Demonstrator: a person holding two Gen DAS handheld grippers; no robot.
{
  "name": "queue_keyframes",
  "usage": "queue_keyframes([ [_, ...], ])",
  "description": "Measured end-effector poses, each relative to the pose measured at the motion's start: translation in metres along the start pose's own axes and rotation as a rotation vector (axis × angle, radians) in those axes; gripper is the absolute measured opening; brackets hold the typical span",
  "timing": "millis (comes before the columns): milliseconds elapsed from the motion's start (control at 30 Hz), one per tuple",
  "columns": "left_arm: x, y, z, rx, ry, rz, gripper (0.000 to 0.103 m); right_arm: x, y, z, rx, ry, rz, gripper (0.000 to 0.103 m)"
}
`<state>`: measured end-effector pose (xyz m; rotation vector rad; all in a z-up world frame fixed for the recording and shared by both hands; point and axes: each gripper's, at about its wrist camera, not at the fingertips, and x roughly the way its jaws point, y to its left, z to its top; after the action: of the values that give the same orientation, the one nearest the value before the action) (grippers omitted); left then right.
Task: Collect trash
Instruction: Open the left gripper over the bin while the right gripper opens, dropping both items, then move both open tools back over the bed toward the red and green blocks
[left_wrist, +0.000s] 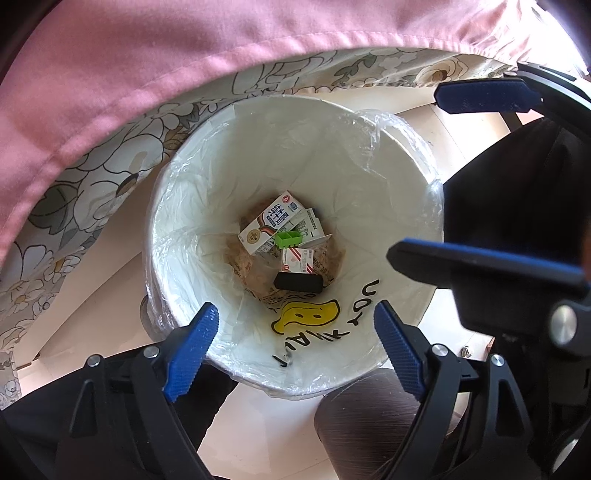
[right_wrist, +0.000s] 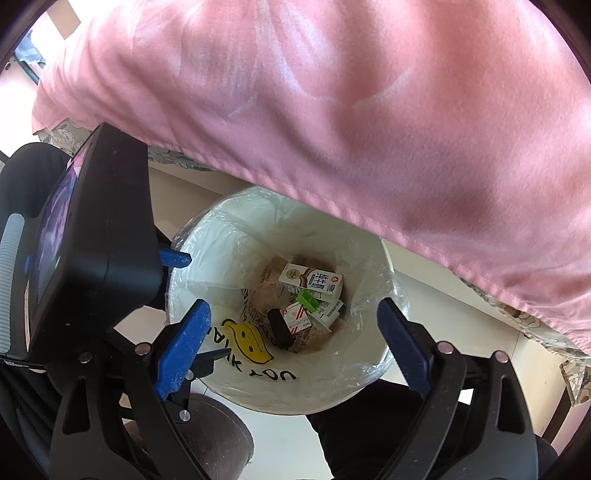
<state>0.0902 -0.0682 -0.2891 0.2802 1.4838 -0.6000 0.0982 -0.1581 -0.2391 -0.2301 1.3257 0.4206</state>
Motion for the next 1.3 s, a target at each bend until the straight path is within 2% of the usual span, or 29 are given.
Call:
queue_keyframes([
  [567, -0.028, -0.006, -0.007, -0.018, -0.061, 0.015, 0.088, -0.030, -0.006, -0.008, 0.032, -0.047, -0.022, 0.090],
  [800, -0.046, -0.003, -0.012, -0.043, -0.102, 0.028, 0.088, -0.047, -0.013, -0.017, 0.075, -0.094, -0.035, 0.090],
  [967, -0.066, 0.002, -0.018, -0.086, -0.156, 0.027, 0.088, -0.057, -0.013, -0.021, 0.094, -0.119, -0.059, 0.091],
  [1100, -0.084, 0.008, -0.023, -0.138, -0.201, 0.059, 0.088, -0.069, -0.018, -0.024, 0.125, -0.145, -0.059, 0.090],
  [1300, -0.133, 0.021, -0.028, -0.234, -0.352, 0.128, 0.091, -0.104, -0.027, -0.024, 0.174, -0.240, -0.061, 0.090],
])
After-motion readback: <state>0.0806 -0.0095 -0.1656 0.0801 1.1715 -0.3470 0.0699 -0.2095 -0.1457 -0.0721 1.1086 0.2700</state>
